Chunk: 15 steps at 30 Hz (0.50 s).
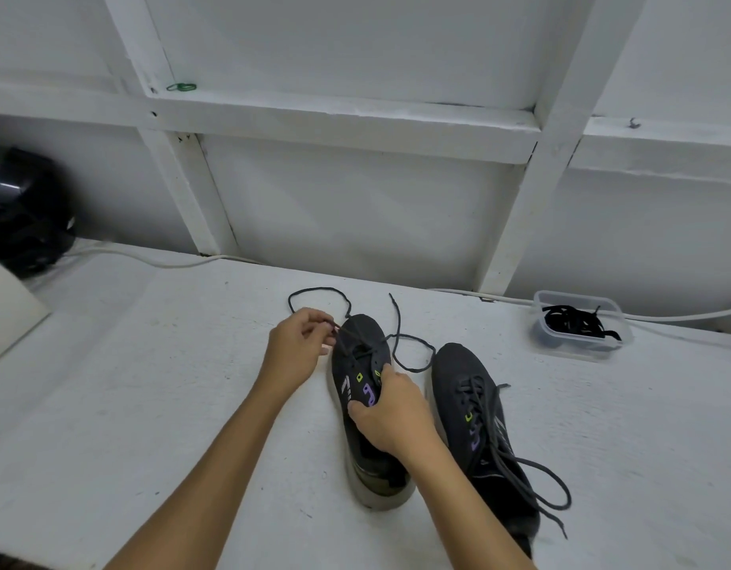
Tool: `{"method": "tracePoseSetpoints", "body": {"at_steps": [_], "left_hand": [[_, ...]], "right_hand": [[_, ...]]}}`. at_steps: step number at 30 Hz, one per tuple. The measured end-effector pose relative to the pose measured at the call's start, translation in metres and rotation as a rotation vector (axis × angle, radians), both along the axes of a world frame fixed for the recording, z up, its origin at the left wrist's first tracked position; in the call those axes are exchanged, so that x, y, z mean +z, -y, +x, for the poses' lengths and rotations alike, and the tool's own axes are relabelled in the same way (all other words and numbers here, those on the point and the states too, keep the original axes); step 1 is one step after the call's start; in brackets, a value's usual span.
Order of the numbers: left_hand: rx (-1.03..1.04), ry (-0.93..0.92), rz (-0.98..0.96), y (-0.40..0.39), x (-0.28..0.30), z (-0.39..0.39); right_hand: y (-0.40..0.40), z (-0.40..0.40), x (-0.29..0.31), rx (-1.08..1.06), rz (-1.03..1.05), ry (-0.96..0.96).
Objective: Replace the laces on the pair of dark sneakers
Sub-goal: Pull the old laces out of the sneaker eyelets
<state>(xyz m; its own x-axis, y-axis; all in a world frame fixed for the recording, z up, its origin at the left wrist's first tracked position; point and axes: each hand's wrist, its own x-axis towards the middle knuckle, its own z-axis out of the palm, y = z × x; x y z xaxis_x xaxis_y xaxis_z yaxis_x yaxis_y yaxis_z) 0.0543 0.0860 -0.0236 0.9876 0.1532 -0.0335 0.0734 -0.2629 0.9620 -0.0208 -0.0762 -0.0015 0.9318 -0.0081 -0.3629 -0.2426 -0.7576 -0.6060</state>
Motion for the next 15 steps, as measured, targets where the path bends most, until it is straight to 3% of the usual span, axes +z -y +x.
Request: {"method": "tracePoseSetpoints", "body": {"at_steps": [3,7,11,13,15], "left_hand": [[-0.013,-0.082,-0.108,0.009,-0.002,-0.004],[-0.147,-0.088,0.148,0.01,-0.017,-0.017],[-0.122,0.054,0.222,0.008,-0.021,-0.021],[-0.063,0.061,0.22,0.007,-0.015,-0.018],[0.158,0.034,0.092,0.005,-0.006,-0.01]], "right_hand": [[0.0,0.0,-0.001,-0.004,0.003,0.002],[0.0,0.001,-0.001,-0.013,0.009,0.001],[0.0,0.001,-0.001,-0.021,0.026,-0.002],[0.0,0.001,0.0,-0.019,0.028,-0.004],[0.0,0.0,0.0,-0.018,0.03,-0.005]]}}
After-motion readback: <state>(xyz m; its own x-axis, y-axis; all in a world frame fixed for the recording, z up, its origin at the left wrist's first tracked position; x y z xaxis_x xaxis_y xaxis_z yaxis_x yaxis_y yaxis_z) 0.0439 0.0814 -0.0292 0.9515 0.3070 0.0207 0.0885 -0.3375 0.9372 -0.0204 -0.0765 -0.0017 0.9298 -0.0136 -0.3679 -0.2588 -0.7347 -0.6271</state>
